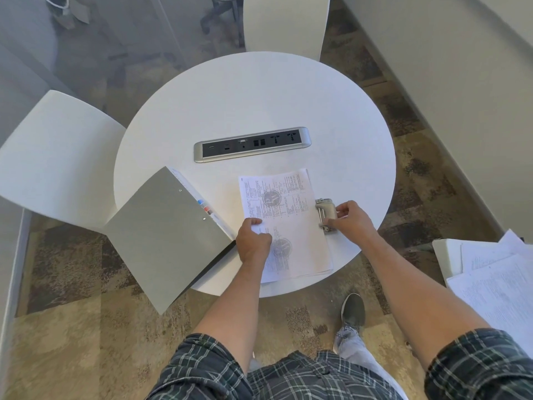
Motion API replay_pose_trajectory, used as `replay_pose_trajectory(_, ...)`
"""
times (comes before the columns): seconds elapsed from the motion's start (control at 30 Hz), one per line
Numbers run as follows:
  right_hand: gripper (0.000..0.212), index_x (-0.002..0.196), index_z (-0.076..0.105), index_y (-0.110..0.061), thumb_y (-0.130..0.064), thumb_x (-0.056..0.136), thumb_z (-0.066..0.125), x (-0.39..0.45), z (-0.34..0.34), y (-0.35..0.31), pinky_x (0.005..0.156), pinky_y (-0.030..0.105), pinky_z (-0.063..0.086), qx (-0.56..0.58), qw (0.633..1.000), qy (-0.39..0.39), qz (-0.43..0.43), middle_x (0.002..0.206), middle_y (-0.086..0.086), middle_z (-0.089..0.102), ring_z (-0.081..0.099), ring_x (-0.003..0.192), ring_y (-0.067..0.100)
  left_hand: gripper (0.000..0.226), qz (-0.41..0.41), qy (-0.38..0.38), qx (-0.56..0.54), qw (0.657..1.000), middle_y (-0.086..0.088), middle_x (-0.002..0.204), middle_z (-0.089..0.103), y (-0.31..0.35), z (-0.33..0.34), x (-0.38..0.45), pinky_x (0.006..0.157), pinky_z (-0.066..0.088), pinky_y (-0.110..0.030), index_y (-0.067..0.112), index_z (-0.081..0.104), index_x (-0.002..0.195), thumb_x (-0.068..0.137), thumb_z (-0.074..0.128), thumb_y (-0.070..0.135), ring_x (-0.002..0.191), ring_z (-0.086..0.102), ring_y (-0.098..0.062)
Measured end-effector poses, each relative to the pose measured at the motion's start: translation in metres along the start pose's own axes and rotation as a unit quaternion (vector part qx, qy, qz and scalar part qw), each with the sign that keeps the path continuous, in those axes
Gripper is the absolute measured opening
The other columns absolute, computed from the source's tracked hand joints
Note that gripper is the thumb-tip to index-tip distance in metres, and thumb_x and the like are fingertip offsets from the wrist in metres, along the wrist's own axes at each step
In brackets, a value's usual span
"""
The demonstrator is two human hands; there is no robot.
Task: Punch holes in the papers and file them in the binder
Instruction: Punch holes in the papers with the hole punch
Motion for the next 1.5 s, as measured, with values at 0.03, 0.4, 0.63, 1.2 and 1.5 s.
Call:
replay_pose_trajectory(0.03,0.060,0.115,0.053,-0.021,-0.037,0.072,0.092,-0.001,0.002,0.004,0.070,0.029,0.046,0.007,1.000,-0.008,0.001,0.102,-0.006,0.062,0.061,0.091,0.010,0.039,-0.001,-0.001,-0.002,1.000,0.002,0.107,0.066,0.000,-0.001,0.000,0.054,0.045,-0.024,0.028,0.061,0.102,0.074,0.059,0.001,0.067,0.063,-0.019)
replay_pose_trajectory(0.4,0.077,0.137,0.049,-0.016,-0.025,0.074,0.091,-0.020,0.014,0.021,0.082,0.029,0.044,-0.072,0.994,-0.006,-0.077,0.125,0.005,0.050,0.055,0.089,0.008,0.041,0.001,0.002,-0.006,1.000,0.001,0.101,0.067,0.001,-0.002,-0.011,0.051,0.047,-0.025,0.029,0.060,0.102,0.072,0.057,0.001,0.060,0.059,-0.017)
replay_pose_trajectory(0.63,0.054,0.126,0.054,-0.019,-0.027,0.081,0.084,-0.022,0.016,0.029,0.079,0.029,0.047,-0.013,0.999,0.023,-0.038,0.116,0.000,0.059,0.061,0.094,0.010,0.040,-0.013,-0.001,-0.037,0.999,0.002,0.100,0.065,0.002,-0.005,-0.014,0.048,0.042,-0.023,0.024,0.061,0.104,0.075,0.055,-0.002,0.057,0.055,-0.016)
replay_pose_trajectory(1.2,0.055,0.120,0.047,-0.021,-0.037,0.083,0.084,-0.036,0.032,0.029,0.070,0.033,0.047,0.013,1.000,0.020,0.015,0.088,0.000,0.068,0.065,0.085,0.016,0.064,0.041,-0.013,0.041,0.998,0.004,0.112,0.062,0.008,-0.009,0.006,0.066,0.051,-0.032,0.031,0.037,0.136,0.081,0.064,0.012,0.089,0.063,-0.026)
replay_pose_trajectory(1.5,0.054,0.118,0.050,-0.015,-0.044,0.085,0.080,-0.031,0.034,0.031,0.075,0.036,0.049,0.026,0.998,0.036,0.039,0.096,0.001,0.066,0.066,0.096,0.024,0.023,-0.008,-0.016,-0.037,0.999,0.000,0.085,0.067,0.021,-0.012,0.026,0.061,0.043,-0.028,0.014,0.060,0.081,0.080,0.078,0.028,0.076,0.063,-0.023)
Point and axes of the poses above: each hand's wrist, its own x-axis towards the middle knuckle, its own z-axis out of the palm, y = z × x, the point moved 2 cm from there along x, towards the middle knuckle
